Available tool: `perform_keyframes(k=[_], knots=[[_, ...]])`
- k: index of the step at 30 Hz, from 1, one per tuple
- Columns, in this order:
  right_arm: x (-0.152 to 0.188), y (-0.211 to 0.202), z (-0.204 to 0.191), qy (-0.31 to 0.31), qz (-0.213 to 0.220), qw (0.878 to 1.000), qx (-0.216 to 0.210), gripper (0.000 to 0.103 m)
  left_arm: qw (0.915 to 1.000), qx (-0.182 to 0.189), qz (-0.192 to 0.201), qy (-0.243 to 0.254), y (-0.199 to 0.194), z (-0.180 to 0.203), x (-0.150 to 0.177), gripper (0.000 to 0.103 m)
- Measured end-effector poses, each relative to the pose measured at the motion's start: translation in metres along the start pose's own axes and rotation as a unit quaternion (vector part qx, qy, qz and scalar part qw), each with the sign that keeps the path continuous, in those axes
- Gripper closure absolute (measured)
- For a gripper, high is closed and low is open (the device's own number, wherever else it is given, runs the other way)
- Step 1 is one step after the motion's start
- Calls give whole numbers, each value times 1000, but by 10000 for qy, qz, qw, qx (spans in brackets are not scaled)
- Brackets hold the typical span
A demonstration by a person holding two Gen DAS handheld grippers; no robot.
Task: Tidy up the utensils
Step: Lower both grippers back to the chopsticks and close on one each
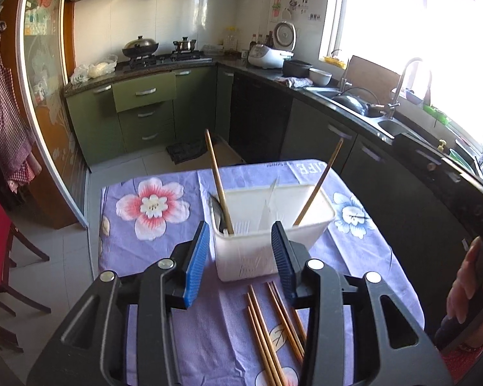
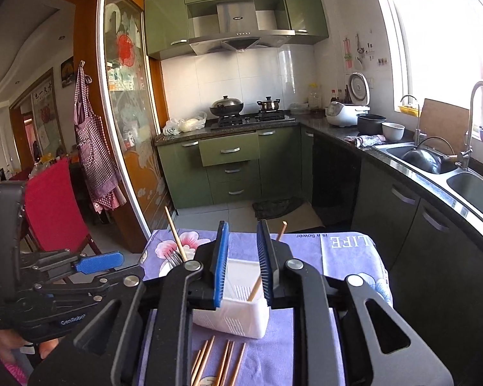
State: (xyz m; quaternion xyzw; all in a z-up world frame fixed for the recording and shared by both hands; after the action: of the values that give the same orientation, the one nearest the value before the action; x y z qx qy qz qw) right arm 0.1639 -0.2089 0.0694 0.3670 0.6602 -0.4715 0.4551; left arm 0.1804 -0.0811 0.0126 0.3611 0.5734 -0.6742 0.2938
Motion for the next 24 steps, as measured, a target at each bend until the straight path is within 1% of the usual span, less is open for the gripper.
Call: perform_keyframes(k=[2, 4, 5, 6, 7, 8, 9, 10, 13, 15, 19, 24], knots=[[21, -16, 10, 46, -54, 9999, 130, 82, 9993, -22, -328, -182, 11, -5, 28, 65], [46, -29, 22, 144, -174, 9993, 311, 82, 9967, 14, -728, -369, 26, -7, 57, 65], [59, -34, 28, 251, -239, 9989, 329, 80, 9947, 14, -923, -455, 35, -8, 72, 65], [72, -37, 35, 386, -339, 9981, 333, 74, 9929, -1, -1079, -508, 42, -9, 85, 65], [83, -38, 42, 491, -447, 9972, 337, 72, 9910, -45, -1217, -558, 49, -10, 97, 65], [93, -39, 47, 589, -541, 9962, 341, 72, 9894, -95, -1317, -599, 55, -10, 107, 65], [103, -40, 52, 682, -610, 9952, 344, 72, 9879, -122, -1409, -631, 60, -11, 115, 68], [112, -40, 56, 759, -688, 9942, 338, 72, 9864, -129, -1502, -661, 64, -10, 122, 71], [133, -38, 61, 909, -871, 9917, 274, 72, 9839, -281, -1655, -615, 74, -5, 136, 73], [143, -35, 59, 961, -977, 9904, 207, 72, 9819, -317, -1780, -556, 79, -2, 144, 75], [150, -28, 59, 1020, -1098, 9886, 143, 72, 9778, -399, -2007, -454, 87, 2, 158, 83], [148, -28, 63, 1100, -1063, 9881, 136, 72, 9738, -478, -2182, -413, 91, 1, 167, 88]])
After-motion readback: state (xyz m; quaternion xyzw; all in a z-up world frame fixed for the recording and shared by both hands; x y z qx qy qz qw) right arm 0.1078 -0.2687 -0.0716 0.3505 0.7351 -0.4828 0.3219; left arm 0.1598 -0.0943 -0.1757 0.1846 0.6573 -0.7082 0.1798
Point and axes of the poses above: each gripper's, at about its wrist camera, not at the fingertips, and y roughly the way its jaws point, z to its right, x to its underside, the point moved 4 cm from there along y, roughly the way its jaws point, and after that the axes turned 9 degrees about z, right-handed, at the moved point
